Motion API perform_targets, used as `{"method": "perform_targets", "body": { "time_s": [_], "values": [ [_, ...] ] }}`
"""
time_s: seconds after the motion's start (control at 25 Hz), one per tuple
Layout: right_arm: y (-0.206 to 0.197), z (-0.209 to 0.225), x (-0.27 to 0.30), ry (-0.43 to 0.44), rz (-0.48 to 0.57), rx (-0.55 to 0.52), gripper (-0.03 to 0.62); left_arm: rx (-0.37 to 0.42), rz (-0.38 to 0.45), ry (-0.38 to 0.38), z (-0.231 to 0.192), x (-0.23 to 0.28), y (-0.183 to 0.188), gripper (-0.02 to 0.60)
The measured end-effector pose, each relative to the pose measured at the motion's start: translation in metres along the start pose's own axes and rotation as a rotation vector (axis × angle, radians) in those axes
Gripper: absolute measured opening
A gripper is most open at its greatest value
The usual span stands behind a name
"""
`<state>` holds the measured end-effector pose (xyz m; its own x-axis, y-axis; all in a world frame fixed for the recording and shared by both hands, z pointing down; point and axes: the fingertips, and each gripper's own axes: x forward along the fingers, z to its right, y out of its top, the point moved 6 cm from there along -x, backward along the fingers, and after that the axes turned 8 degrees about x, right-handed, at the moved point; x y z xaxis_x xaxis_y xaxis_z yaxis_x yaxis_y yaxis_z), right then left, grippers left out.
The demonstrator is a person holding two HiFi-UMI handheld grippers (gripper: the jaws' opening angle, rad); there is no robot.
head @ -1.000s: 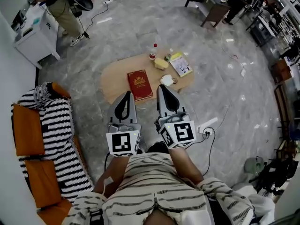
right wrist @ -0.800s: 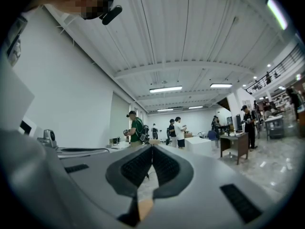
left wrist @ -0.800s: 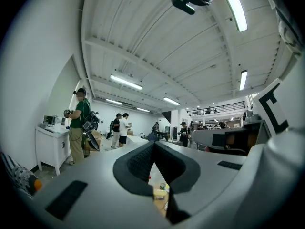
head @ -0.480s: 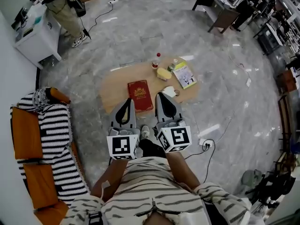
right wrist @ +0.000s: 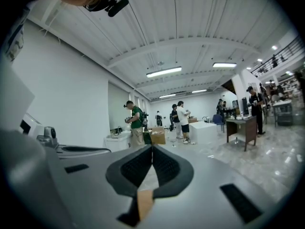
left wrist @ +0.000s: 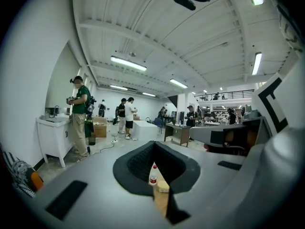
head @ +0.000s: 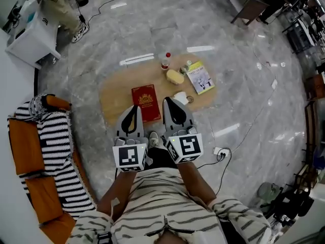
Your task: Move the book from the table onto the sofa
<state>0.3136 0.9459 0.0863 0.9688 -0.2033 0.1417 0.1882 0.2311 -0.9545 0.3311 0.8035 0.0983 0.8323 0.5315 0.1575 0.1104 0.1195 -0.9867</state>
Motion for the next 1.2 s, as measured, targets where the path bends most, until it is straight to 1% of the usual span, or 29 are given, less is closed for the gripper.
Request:
{"method": "perform_targets", "body": {
  "time_s": [0.16, 0.44, 0.72, 1.04, 1.12, 1.2],
  "values": [
    [-0.015, 0.017, 0.019, 0.02, -0.043, 0.011, 0.014, -0.013, -0.027, 0.03, -0.002, 0.023, -0.011, 0.005],
    [-0.051, 0.032, 0.045, 0.025, -0.134, 0.049, 0.014, -0.049, -0.123, 0.053, -0.011, 0.039, -0.044, 0.005],
    [-0.086, 0.039, 0.071, 0.018, -0.193, 0.061, 0.014, -0.097, -0.208, 0.014, -0.02, 0.055, -0.089, 0.006],
    [-0.147, 0.059, 0.093, -0.048, -0.271, 0.107, 0.015, -0.166, -0.286, -0.011, -0.036, 0.082, -0.149, 0.011],
    [-0.161, 0.065, 0.1, -0.054, -0.286, 0.117, 0.034, -0.175, -0.312, -0.028, -0.038, 0.091, -0.166, 0.041],
    [-0.176, 0.07, 0.107, -0.056, -0.303, 0.127, 0.056, -0.178, -0.333, -0.035, -0.04, 0.098, -0.183, 0.044]
  ]
}}
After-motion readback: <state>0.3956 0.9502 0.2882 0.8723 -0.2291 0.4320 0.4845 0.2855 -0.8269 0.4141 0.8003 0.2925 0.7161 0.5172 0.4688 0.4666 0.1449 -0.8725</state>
